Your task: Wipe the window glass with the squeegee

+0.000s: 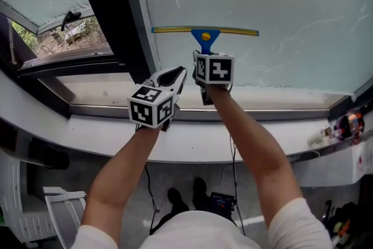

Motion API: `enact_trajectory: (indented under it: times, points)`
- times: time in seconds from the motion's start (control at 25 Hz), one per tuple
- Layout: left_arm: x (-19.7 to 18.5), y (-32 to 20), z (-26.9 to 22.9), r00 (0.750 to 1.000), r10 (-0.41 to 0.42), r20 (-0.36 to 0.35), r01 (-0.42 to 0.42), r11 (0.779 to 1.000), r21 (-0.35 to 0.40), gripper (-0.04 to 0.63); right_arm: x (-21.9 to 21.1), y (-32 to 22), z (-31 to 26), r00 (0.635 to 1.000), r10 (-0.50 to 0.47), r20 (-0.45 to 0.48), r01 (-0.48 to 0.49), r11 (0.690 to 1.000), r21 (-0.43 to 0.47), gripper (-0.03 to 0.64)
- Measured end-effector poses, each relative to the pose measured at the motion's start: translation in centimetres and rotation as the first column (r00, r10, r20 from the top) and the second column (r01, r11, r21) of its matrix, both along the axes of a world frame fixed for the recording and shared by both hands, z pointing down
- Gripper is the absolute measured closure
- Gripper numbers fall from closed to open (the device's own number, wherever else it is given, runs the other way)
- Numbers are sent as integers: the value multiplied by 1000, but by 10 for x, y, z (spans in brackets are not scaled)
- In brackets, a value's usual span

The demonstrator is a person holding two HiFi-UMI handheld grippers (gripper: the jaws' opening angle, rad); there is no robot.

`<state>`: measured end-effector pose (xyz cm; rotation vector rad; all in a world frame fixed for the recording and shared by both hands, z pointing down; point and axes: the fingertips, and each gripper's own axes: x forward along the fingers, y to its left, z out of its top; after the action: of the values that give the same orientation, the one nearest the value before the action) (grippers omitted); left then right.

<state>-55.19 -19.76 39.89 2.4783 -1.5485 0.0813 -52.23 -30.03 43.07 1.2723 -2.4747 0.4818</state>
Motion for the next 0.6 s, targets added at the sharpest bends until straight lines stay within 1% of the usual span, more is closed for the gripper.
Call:
enact_trajectory:
  times: [0.6]
  points:
    - [-1,-2,33,1000,-10,-13,10,998,-57,548,1,7,47,1000,-4,-19,3,998,-65,505]
